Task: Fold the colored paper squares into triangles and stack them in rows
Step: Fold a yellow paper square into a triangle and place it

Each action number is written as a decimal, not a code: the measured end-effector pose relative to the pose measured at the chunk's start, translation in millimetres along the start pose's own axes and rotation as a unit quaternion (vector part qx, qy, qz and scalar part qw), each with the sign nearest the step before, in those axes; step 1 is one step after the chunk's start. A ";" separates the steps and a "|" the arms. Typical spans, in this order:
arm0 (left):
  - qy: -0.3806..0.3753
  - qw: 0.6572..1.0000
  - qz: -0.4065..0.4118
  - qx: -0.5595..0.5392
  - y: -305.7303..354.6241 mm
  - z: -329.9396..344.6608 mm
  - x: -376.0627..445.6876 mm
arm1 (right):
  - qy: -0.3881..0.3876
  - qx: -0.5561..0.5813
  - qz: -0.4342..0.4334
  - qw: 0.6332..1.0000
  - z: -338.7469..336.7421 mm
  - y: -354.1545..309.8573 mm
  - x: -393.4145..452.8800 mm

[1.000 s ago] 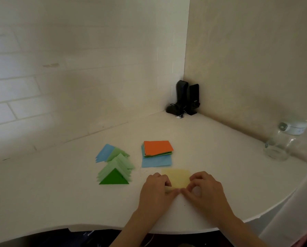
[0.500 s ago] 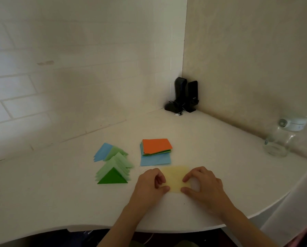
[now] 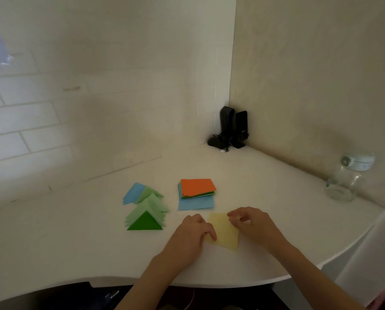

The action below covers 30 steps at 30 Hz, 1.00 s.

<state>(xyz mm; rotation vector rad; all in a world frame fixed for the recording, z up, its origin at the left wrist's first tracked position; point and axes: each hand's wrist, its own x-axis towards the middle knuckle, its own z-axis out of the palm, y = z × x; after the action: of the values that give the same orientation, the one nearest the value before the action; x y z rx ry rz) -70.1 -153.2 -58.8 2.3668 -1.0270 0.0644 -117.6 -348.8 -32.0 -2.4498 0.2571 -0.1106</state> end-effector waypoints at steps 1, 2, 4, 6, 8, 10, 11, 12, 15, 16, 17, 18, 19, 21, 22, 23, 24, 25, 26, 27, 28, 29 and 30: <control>0.018 0.999 0.012 0.031 0.0 1.6 -2.2 | 0.016 -0.001 -0.001 1.000 0.0 0.3 -0.4; 0.038 0.997 0.021 0.064 0.3 3.0 -4.5 | 0.030 0.001 0.000 1.000 -0.2 0.6 -2.0; 0.084 0.988 0.036 0.123 7.2 3.0 -9.3 | 0.042 0.008 0.007 0.999 -1.0 2.1 -7.6; 0.102 0.981 0.027 0.162 18.5 5.0 -12.9 | 0.025 0.008 0.010 1.000 -2.6 0.3 -16.3; 0.100 0.979 -0.009 0.177 26.2 7.5 -16.4 | 0.008 0.028 0.014 0.999 -4.2 -1.0 -24.9; 0.101 0.975 -0.017 0.196 29.3 10.4 -19.4 | 0.001 0.050 0.006 0.999 -4.5 -2.6 -33.7; 0.099 0.974 -0.016 0.202 29.2 11.7 -20.1 | -0.004 0.056 0.000 0.998 -3.9 -3.6 -37.3; 0.096 0.975 -0.018 0.198 28.6 12.5 -21.1 | -0.012 0.060 -0.008 0.998 -3.3 -5.0 -40.2; 0.118 0.976 -0.001 0.183 20.8 13.0 -22.2 | -0.020 0.056 -0.040 0.997 -4.5 -10.5 -43.1; 0.122 0.977 0.000 0.175 18.0 12.2 -22.8 | -0.019 0.043 -0.053 0.998 -4.3 -11.2 -41.4; 0.126 0.977 0.003 0.173 14.7 11.3 -22.9 | -0.016 0.018 -0.063 0.998 -2.8 -10.1 -38.5; 0.130 0.977 0.007 0.171 10.8 10.1 -23.1 | -0.012 -0.014 -0.071 0.997 -0.2 -8.3 -34.3; 0.133 0.977 0.009 0.164 6.3 8.9 -23.9 | -0.010 -0.042 -0.075 0.996 3.5 -5.6 -29.4; 0.138 0.981 0.002 0.140 -3.1 4.6 -25.7 | -0.016 -0.082 -0.084 0.993 12.2 -2.9 -20.8; 0.140 0.982 -0.004 0.124 -7.9 2.1 -26.7 | -0.019 -0.097 -0.091 0.991 16.5 -2.9 -17.8; 0.144 0.984 -0.010 0.108 -12.3 -0.2 -27.5 | -0.019 -0.106 -0.098 0.989 20.6 -2.5 -15.6; 0.149 0.984 -0.016 0.094 -16.3 -2.4 -28.5 | -0.018 -0.109 -0.100 0.989 23.7 -2.3 -14.6; 0.156 0.984 -0.020 0.086 -19.9 -4.2 -29.0 | -0.012 -0.103 -0.101 0.989 26.4 -1.6 -13.7; 0.164 0.983 -0.025 0.081 -22.9 -5.3 -29.6 | -0.003 -0.095 -0.101 0.990 28.2 -1.0 -13.5; 0.171 0.982 -0.030 0.077 -26.0 -5.7 -29.9 | 0.009 -0.086 -0.102 0.991 30.2 0.6 -13.4; 0.177 0.981 -0.035 0.072 -29.3 -5.6 -30.4 | 0.018 -0.074 -0.102 0.992 31.1 0.4 -14.8; 0.182 0.980 -0.040 0.067 -32.8 -4.8 -30.9 | 0.028 -0.060 -0.101 0.993 32.1 0.4 -16.5; 0.185 0.980 -0.048 0.060 -36.2 -3.8 -31.6 | 0.038 -0.043 -0.096 0.994 32.2 -0.4 -18.4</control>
<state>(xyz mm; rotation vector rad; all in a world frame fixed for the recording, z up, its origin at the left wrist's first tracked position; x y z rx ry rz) -66.9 -110.3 -80.6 2.3842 -0.7467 0.5229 -130.9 -324.9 -57.1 -2.5554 0.0595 -0.2833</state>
